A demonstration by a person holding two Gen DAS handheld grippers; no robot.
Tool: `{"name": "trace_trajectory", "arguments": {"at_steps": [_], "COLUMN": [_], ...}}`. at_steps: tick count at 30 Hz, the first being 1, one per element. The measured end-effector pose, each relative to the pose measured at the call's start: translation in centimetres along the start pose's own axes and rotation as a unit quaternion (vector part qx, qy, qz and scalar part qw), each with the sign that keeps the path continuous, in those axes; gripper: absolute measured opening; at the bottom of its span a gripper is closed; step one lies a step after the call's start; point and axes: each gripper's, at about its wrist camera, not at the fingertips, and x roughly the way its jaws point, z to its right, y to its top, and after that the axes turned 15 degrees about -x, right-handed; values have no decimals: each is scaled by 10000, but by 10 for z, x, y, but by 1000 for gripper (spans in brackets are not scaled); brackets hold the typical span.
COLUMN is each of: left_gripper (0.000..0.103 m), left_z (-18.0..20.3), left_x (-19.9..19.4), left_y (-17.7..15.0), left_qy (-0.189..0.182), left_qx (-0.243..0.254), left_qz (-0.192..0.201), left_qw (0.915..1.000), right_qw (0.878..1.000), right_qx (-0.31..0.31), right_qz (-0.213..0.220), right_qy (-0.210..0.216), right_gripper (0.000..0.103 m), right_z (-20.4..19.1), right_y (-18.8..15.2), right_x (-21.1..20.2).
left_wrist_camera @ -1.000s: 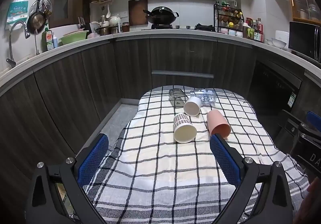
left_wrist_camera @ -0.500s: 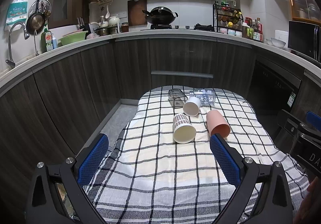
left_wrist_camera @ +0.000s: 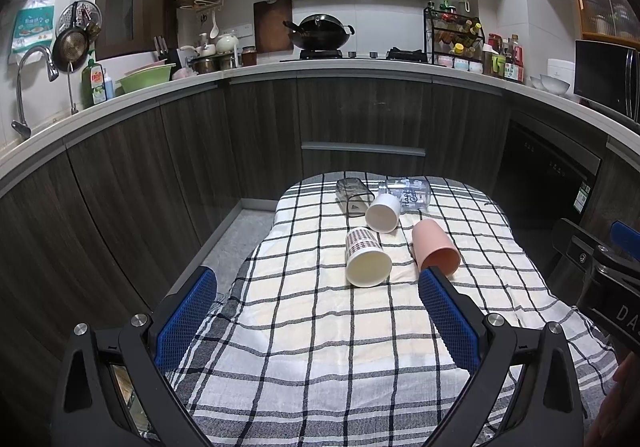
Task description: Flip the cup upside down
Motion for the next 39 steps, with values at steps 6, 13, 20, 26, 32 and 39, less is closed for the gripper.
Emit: {"name": "trace_trajectory", "arguments": {"at_steps": [6, 13, 20, 26, 32, 39], "left_gripper": [103, 103, 103, 103, 103, 103], "left_z": [0, 0, -3, -3, -2, -3], "left_x": [0, 1, 3, 3, 3, 7], "left_y": [0, -1, -3, -3, -3, -4], "left_qy": [2, 4, 13, 15, 17, 38], "left_qx": [2, -2, -14, -11, -9, -29], "left_qz": [-1, -16, -59, -61, -63, -105], "left_qw": [10000, 10000, 10000, 10000, 10000, 9999], "right_qw": [10000, 10000, 10000, 10000, 10000, 10000], "right_qx": [5, 5, 6, 8, 9, 12], "right_qz": [0, -2, -2, -6, -8, -16], "right_qy": [-1, 0, 1, 2, 5, 11], "right_gripper": [93, 93, 93, 93, 93, 93], "right_z": [0, 0, 0, -2, 0, 1], "right_y": [0, 0, 1, -3, -1, 0], "right_x": [0, 0, 0, 2, 2, 4]}}
